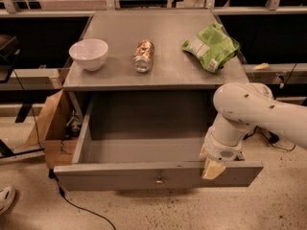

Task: Open top drawer

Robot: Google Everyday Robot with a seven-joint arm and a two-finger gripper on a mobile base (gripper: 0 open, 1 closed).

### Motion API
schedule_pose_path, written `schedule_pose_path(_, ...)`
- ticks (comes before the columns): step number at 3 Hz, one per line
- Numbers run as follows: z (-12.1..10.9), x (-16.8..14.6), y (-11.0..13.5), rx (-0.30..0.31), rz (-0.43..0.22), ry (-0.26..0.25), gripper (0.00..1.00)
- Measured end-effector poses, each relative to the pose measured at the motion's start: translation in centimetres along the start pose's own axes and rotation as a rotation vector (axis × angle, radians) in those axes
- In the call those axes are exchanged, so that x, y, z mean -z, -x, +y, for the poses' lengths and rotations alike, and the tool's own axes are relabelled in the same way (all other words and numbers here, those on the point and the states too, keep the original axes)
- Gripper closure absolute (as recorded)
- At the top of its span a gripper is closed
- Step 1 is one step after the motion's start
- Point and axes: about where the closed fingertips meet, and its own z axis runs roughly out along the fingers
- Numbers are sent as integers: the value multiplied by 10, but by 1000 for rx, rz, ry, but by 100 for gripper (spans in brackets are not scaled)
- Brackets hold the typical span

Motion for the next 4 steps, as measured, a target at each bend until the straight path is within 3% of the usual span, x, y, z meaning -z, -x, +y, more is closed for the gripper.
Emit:
schedule_pose_path(1, 0, 0, 2, 0, 0, 0, 81)
schedule_pose_path(2, 10, 1, 0, 5, 11, 29, 58)
schedule_pose_path(4, 11, 0, 2, 5, 12, 32, 11)
